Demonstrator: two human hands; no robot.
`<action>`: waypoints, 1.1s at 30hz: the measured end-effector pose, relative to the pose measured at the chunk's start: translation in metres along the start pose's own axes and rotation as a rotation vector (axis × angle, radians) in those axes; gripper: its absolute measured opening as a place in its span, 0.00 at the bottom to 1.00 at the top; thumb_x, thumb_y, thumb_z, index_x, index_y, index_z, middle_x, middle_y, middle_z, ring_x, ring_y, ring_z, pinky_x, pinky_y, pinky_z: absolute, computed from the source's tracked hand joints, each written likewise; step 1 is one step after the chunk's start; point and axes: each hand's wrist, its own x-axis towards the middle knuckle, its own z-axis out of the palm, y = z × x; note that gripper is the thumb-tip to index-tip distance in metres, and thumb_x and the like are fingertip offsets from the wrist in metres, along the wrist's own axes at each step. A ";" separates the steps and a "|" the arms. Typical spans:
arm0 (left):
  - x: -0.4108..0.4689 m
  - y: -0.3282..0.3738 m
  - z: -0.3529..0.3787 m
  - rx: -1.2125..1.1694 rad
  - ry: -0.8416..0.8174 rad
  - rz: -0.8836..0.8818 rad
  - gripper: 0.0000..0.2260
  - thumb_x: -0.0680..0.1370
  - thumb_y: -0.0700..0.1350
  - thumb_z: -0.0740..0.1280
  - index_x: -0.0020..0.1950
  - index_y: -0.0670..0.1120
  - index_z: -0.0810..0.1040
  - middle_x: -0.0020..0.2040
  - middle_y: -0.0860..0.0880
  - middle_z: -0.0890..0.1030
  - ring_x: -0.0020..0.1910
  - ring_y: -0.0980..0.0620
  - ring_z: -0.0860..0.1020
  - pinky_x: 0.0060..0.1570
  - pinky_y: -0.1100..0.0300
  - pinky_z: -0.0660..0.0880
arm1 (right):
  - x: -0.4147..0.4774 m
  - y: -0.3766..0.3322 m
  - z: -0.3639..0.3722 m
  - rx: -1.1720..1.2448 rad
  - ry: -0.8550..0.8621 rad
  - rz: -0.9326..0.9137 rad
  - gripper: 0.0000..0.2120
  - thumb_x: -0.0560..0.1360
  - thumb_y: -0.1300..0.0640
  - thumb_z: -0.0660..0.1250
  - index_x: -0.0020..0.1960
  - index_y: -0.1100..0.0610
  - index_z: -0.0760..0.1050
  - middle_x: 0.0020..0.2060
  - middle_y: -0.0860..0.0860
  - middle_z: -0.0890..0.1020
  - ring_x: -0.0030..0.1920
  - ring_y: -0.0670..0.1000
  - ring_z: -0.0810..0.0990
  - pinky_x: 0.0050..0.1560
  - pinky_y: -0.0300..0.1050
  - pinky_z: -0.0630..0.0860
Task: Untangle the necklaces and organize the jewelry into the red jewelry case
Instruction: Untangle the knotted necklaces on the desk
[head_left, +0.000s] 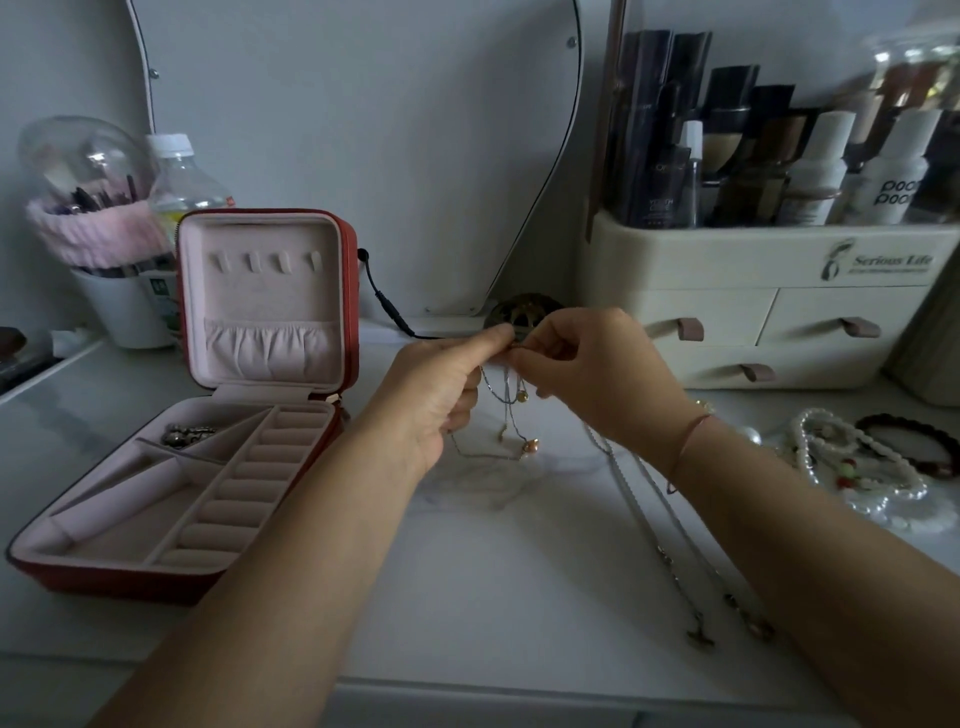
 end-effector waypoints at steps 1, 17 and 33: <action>0.001 0.000 -0.001 0.000 0.001 0.000 0.09 0.75 0.50 0.70 0.40 0.46 0.79 0.21 0.55 0.59 0.19 0.58 0.55 0.18 0.67 0.51 | 0.001 0.000 -0.003 0.085 -0.039 0.036 0.07 0.73 0.54 0.70 0.39 0.57 0.80 0.31 0.51 0.82 0.24 0.42 0.74 0.26 0.33 0.71; 0.012 0.003 -0.020 -0.173 0.332 0.099 0.13 0.82 0.50 0.60 0.40 0.47 0.75 0.17 0.57 0.57 0.15 0.60 0.54 0.17 0.69 0.49 | 0.013 0.015 -0.041 0.833 -0.113 0.400 0.11 0.68 0.51 0.69 0.43 0.59 0.78 0.37 0.52 0.84 0.39 0.48 0.83 0.42 0.38 0.79; 0.009 0.010 -0.008 -0.096 0.285 0.358 0.17 0.82 0.44 0.59 0.33 0.46 0.73 0.22 0.55 0.67 0.21 0.58 0.64 0.24 0.65 0.60 | 0.014 0.014 -0.037 1.002 -0.201 0.497 0.10 0.79 0.56 0.61 0.40 0.57 0.72 0.30 0.51 0.75 0.30 0.47 0.73 0.35 0.41 0.79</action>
